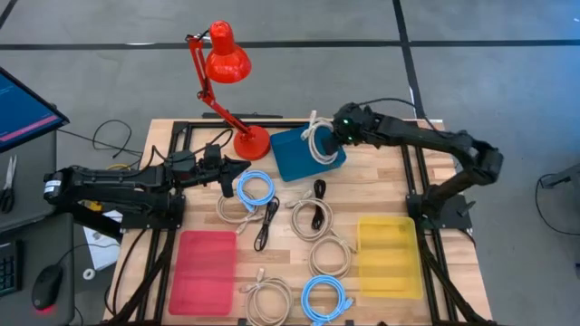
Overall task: Sort HDMI cables
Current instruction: Put the brown HDMI cable into the blue bin
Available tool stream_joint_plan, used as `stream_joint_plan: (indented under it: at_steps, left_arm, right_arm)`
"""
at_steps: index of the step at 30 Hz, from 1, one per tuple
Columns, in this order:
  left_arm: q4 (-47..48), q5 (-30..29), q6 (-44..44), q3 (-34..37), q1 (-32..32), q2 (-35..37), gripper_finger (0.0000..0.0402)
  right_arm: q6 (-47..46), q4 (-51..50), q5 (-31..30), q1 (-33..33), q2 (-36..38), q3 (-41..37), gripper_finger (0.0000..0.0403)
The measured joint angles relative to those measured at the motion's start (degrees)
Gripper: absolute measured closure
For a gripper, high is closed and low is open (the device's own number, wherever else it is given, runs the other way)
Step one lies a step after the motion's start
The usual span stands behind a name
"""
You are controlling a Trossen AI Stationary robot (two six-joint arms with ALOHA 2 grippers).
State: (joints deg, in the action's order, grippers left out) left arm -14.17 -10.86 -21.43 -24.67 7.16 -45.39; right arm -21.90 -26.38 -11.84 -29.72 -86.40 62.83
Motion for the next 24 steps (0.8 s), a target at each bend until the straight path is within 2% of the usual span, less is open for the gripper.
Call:
stream_joint_plan:
  at_steps: [4, 11, 24]
  left_arm:
    - [0.00, 0.01, 0.05, 0.00, 0.00, 0.00, 0.0395]
    - [0.02, -0.01, 0.17, 0.00, -0.01, 0.00, 0.0395]
    - [0.02, -0.04, 0.17, 0.00, 0.00, 0.00, 0.0395]
  right_arm:
    - [0.00, 4.46, 1.22, -1.74, -4.80, 0.27, 0.0398]
    - [3.05, 3.90, 1.49, -2.44, -13.95, 6.70, 0.0398]
    - [10.48, -10.44, -0.09, -1.07, -28.12, 22.85, 0.0398]
